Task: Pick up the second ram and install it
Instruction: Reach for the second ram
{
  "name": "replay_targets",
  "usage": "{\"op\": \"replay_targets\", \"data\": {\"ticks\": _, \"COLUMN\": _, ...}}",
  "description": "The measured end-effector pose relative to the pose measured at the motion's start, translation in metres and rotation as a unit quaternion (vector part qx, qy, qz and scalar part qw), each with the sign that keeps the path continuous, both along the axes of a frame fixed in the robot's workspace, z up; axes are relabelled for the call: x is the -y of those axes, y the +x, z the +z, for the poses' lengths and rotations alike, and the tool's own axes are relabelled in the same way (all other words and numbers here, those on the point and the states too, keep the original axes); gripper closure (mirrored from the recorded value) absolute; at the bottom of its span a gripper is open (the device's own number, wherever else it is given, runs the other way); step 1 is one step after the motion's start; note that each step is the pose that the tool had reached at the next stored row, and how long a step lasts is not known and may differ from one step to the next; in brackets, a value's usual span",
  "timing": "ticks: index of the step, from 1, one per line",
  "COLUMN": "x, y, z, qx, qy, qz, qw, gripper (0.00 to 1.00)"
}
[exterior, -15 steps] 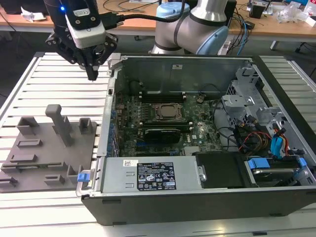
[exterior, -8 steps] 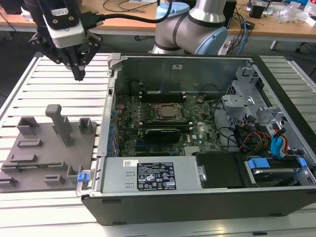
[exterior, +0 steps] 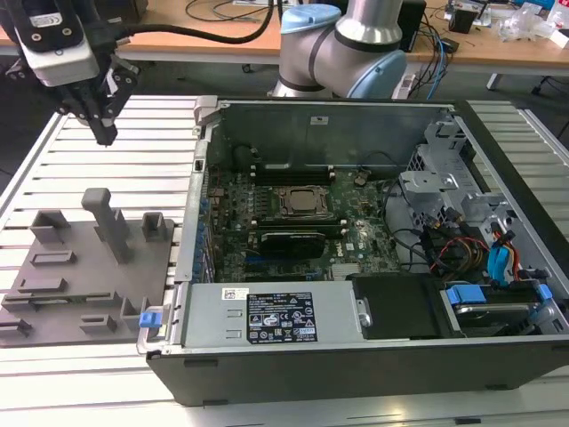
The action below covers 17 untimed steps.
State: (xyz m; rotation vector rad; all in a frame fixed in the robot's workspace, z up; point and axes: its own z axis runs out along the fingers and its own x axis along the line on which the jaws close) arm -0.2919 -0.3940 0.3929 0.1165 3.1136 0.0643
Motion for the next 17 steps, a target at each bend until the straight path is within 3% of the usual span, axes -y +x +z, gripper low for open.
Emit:
{"op": "replay_targets", "data": {"ticks": 3, "x": 0.0, "y": -0.012, "z": 0.0, "qx": 0.0, "qy": 0.0, "qz": 0.0, "qw": 1.0, "gripper": 0.89}}
{"op": "replay_targets", "data": {"ticks": 6, "x": 0.0, "y": -0.031, "z": -0.0001, "qx": 0.0001, "qy": 0.0, "qz": 0.0, "qw": 1.0, "gripper": 0.89}}
{"op": "replay_targets", "data": {"ticks": 15, "x": 0.0, "y": -0.061, "z": -0.0003, "qx": 0.0001, "qy": 0.0, "qz": 0.0, "qw": 1.0, "gripper": 0.89}}
{"op": "replay_targets", "data": {"ticks": 17, "x": 0.0, "y": -0.075, "z": -0.0003, "qx": 0.0001, "qy": 0.0, "qz": 0.0, "qw": 1.0, "gripper": 0.89}}
